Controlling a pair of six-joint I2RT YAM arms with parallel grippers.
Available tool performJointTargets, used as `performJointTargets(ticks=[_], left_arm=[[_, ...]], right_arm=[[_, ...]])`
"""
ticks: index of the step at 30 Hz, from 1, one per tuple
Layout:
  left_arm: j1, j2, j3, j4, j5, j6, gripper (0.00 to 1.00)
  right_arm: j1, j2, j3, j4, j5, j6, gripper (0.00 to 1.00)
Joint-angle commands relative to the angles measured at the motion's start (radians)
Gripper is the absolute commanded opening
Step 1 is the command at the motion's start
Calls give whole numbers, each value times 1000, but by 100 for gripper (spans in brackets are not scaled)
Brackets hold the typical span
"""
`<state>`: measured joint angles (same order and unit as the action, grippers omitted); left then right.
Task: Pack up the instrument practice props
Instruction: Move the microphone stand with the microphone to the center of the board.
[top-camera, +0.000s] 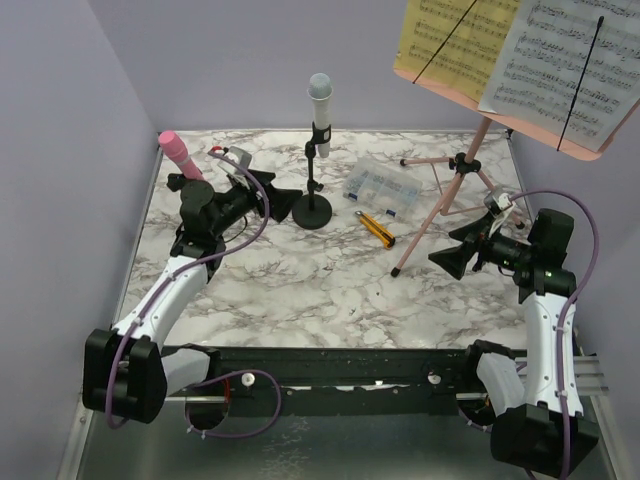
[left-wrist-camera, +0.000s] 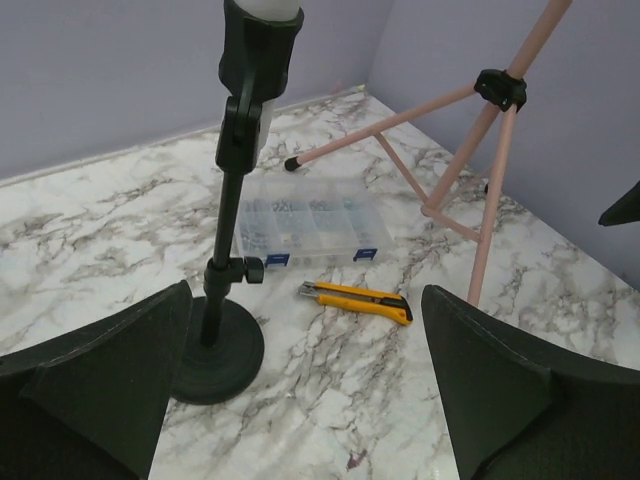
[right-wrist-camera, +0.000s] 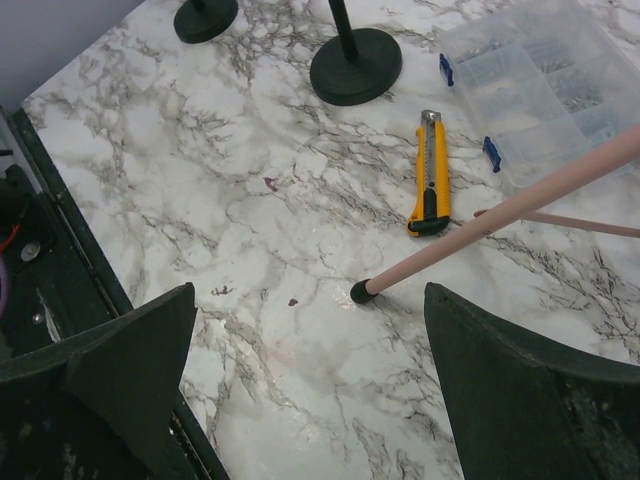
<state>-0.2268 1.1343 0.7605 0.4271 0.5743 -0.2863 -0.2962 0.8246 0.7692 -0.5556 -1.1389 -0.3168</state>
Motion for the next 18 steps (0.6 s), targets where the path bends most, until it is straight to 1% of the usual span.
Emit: performJointTargets(ticks=[1, 2, 5, 8, 13, 14, 18], left_arm=[[-3, 108, 67, 187, 40, -5, 97], [-3, 132, 90, 196, 60, -15, 96], [-2, 202, 160, 206, 84, -42, 95], [2, 263, 218, 211, 98, -63, 95], [3, 353, 300, 211, 131, -147, 95], [3, 367, 310, 212, 134, -160, 98], [3, 399, 346, 212, 132, -199, 99]], right_arm=[[-4, -6, 11, -43, -46, -51, 100], [-5, -6, 10, -44, -47, -54, 99], [-4, -8, 11, -47, -49, -60, 100], [-5, -7, 12, -52, -50, -64, 100], [-4, -7, 13, -53, -51, -67, 100], [-5, -7, 13, -53, -52, -67, 100], [-4, -5, 13, -53, -53, -67, 100]])
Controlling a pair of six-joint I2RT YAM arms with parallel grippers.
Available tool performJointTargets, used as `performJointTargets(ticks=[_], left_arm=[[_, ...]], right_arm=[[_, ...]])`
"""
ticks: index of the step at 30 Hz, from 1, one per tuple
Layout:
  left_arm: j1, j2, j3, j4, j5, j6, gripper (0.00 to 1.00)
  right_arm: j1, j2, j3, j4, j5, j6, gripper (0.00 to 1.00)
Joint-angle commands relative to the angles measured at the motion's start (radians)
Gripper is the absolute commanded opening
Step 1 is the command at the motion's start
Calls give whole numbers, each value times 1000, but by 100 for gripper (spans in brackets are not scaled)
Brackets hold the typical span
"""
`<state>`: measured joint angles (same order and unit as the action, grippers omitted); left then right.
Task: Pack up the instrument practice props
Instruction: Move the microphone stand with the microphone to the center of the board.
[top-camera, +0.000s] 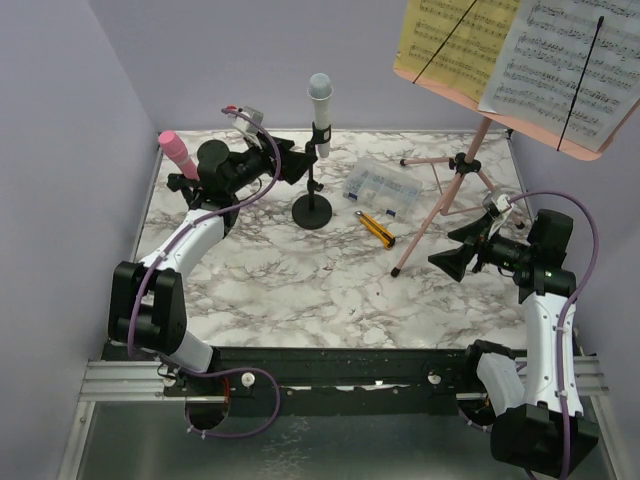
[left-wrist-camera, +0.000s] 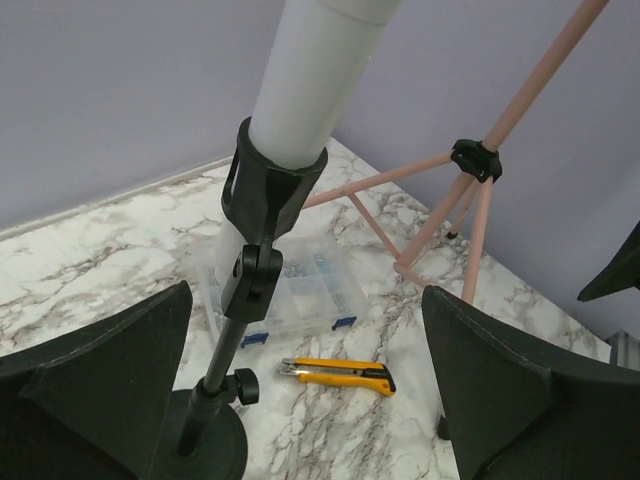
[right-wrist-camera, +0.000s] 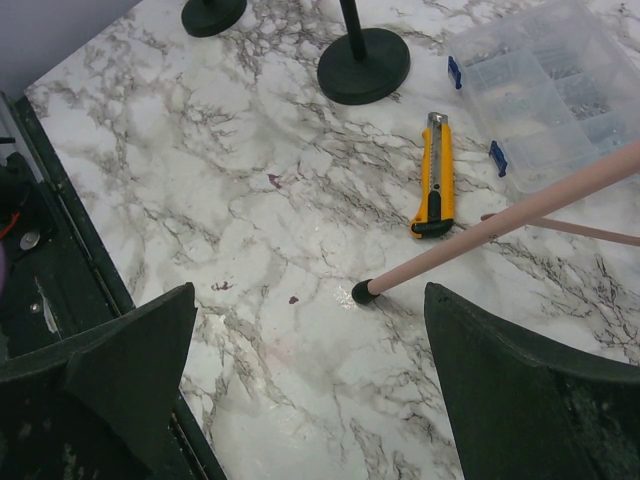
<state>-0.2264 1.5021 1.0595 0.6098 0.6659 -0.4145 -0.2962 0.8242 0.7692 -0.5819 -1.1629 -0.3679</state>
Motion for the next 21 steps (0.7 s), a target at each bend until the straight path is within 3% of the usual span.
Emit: performJointTargets(ticks=[1, 11, 21], left_arm=[[2, 38, 53, 28, 39, -78, 99], [-12, 61, 95, -75, -64, -69, 94], [-94, 86, 198, -308, -204, 179, 87]], right_arm=[[-4, -4, 13, -27, -30, -16, 100], [-5, -6, 12, -22, -23, -11, 100], [-4, -7, 10, -16, -15, -4, 99]])
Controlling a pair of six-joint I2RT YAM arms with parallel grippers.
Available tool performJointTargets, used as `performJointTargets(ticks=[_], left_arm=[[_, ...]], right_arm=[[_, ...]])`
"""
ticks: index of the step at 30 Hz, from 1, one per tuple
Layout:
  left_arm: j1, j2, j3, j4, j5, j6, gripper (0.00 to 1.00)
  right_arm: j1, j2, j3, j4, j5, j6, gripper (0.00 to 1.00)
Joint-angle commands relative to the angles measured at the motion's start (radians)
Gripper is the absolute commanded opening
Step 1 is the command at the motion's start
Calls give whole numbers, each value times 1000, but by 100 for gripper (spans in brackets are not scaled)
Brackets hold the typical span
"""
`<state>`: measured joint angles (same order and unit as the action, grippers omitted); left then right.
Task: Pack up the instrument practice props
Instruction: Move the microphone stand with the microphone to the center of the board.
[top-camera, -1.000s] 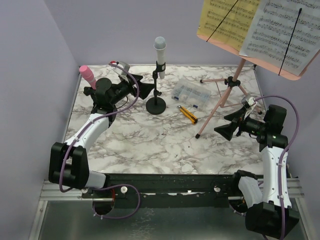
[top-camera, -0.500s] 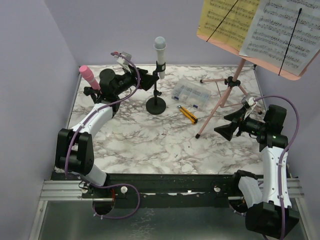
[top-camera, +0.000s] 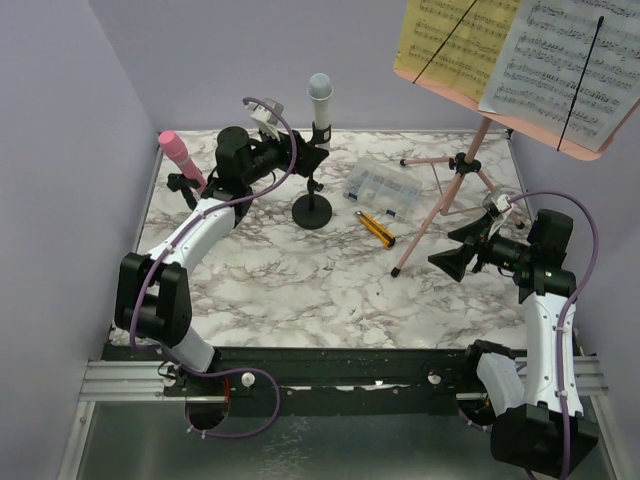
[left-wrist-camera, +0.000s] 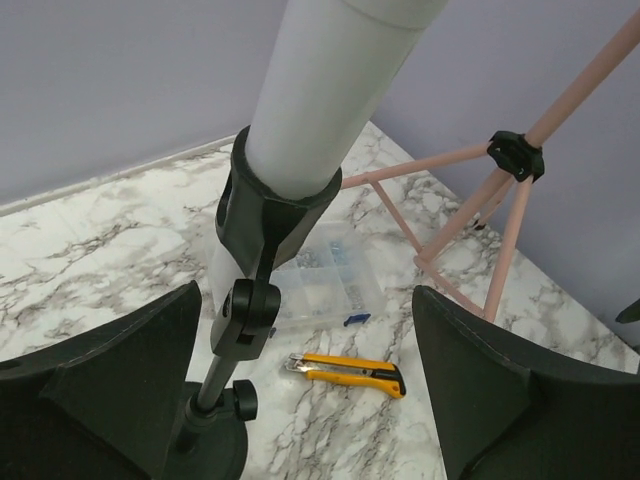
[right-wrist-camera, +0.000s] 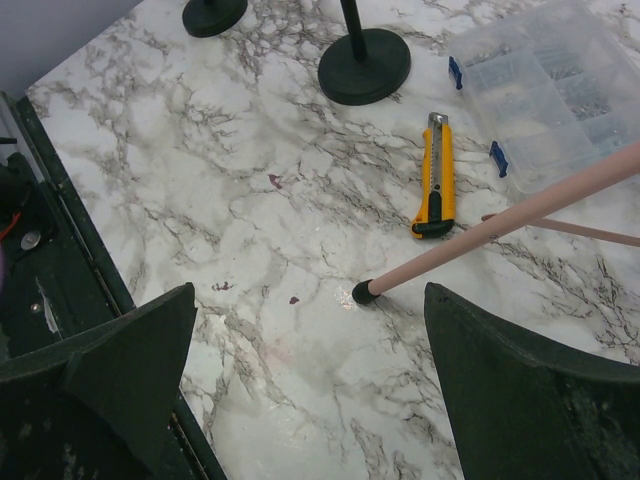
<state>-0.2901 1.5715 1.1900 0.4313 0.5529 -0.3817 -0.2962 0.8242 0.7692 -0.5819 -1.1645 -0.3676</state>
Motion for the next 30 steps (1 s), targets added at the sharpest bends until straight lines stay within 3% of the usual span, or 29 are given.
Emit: performJointTargets(ticks=[1, 12, 20, 30], left_arm=[[-37, 21, 80, -154, -109, 166, 85], [-112, 40, 127, -246, -203, 351, 66], [-121, 59, 152, -275, -254, 374, 57], [-121, 78, 169, -289, -258, 377, 30]], right_arm=[[-5, -7, 11, -16, -14, -4, 100], [-5, -10, 9, -11, -9, 1, 100], [-4, -11, 9, -11, -8, -1, 100], [-4, -13, 8, -13, -3, -3, 100]])
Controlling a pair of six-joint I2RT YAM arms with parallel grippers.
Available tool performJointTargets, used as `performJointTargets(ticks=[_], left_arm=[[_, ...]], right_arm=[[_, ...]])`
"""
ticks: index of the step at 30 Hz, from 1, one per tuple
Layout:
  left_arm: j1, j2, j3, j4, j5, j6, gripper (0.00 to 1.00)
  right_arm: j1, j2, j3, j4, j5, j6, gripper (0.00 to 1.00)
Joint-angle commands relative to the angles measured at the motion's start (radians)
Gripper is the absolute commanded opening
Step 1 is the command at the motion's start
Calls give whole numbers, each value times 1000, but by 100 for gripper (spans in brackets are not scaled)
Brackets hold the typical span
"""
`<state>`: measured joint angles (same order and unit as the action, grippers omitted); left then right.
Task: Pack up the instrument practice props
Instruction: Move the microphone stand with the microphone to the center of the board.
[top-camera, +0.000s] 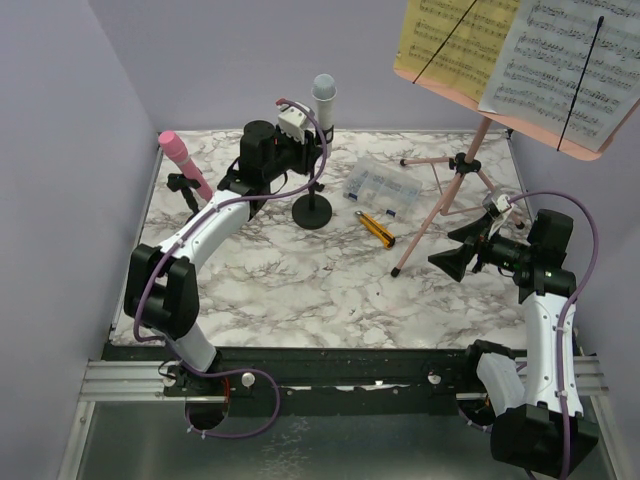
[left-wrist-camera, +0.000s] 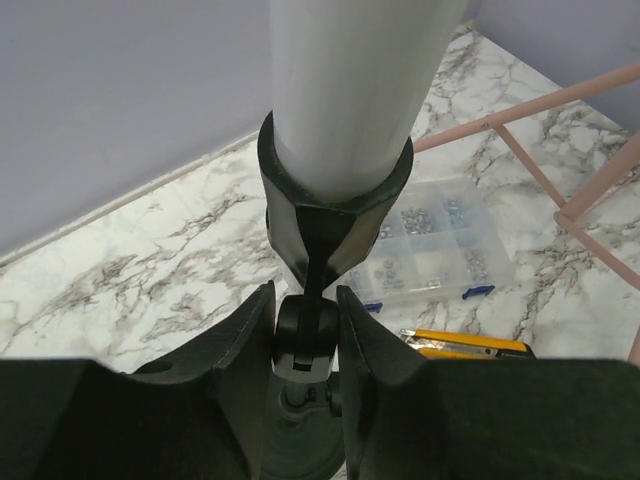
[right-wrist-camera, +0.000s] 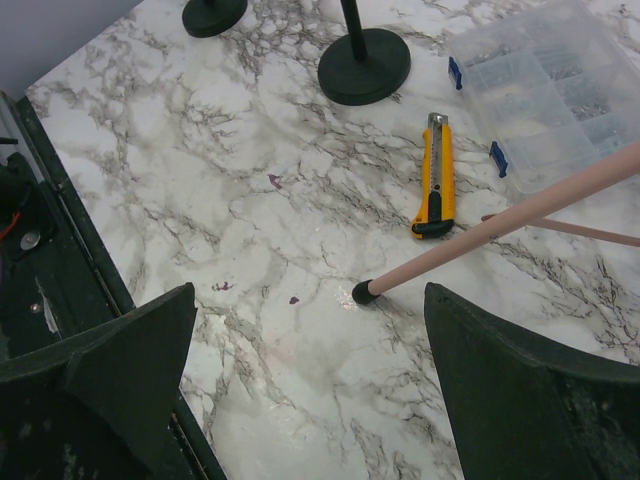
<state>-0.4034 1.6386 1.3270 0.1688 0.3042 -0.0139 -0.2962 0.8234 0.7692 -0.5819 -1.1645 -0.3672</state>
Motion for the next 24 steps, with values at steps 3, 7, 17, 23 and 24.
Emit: performJointTargets(ticks=[3, 7, 17, 23, 24], left_arm=[[-8, 10, 35, -29, -9, 9, 17], [-8, -6, 31, -32, 18, 43, 0], [-8, -109, -20, -35, 204, 47, 0], [-8, -181, -75, -35, 324, 19, 0], [-8, -191, -83, -35, 342, -10, 0]], right_arm=[[-5, -12, 9, -13, -4, -3, 100], [-4, -12, 8, -13, -3, -4, 99], [-4, -12, 8, -13, -2, -5, 100], [-5, -12, 9, -14, -2, -7, 100], [-4, -13, 9, -15, -1, -7, 100]])
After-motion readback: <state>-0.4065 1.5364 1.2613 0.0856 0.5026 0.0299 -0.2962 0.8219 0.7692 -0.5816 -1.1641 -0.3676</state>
